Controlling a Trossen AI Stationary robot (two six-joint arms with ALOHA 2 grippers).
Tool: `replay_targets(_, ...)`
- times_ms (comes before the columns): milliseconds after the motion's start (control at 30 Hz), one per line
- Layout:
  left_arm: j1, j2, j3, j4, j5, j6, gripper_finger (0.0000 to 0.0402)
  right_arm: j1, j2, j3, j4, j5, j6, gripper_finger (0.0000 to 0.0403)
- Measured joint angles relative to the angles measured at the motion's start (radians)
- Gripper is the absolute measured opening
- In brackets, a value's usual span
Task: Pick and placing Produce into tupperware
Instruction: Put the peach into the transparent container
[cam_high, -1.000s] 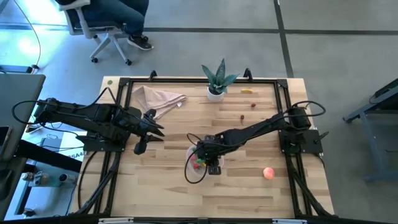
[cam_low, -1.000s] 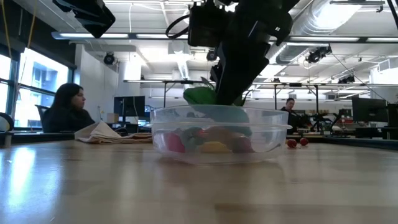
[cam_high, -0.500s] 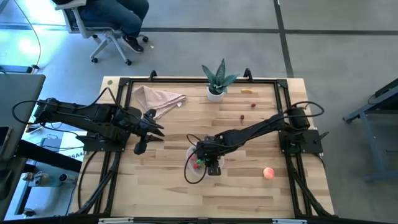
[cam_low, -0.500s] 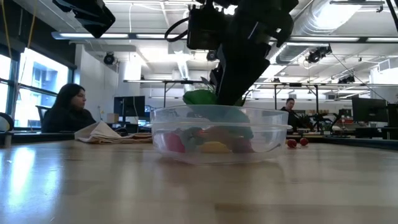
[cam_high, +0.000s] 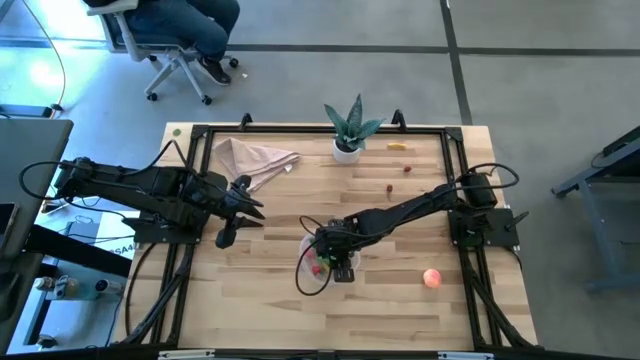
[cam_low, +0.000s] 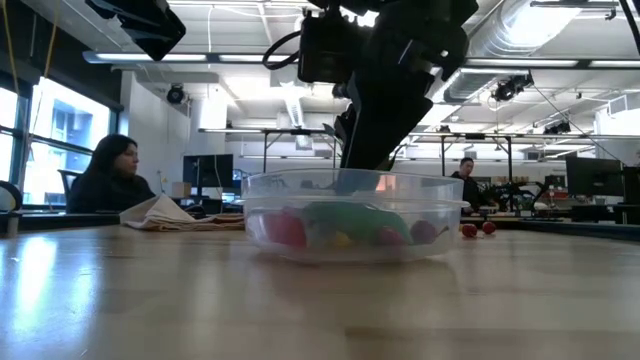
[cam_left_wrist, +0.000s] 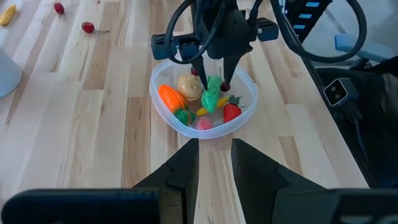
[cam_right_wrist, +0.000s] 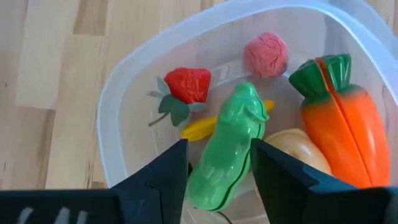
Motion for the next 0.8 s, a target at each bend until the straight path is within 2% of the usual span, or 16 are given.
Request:
replay_targets(200, 0.000, 0.000, 0.000, 0.000, 0.000, 0.000, 0.0083, 0.000, -0.004, 0.006, -0.010, 0.000, -0.019, 0.0165)
replay_targets(333, 0.000, 0.000, 0.000, 0.000, 0.000, 0.000, 0.0083, 0.000, -0.011, 0.063, -0.093, 0.007, -0.021, 0.0165)
replay_targets(567, 0.000, 0.000, 0.000, 0.000, 0.000, 0.000, 0.0083, 0.011, -0.056, 0.194, -0.388, 0.196, -0.014, 0.0165)
replay_targets(800, 0.000, 0.000, 0.000, 0.001, 0.000, 0.000, 0.0083, 0.027, -0.222, 0.131, -0.515, 0.327, 0.122, 0.0165)
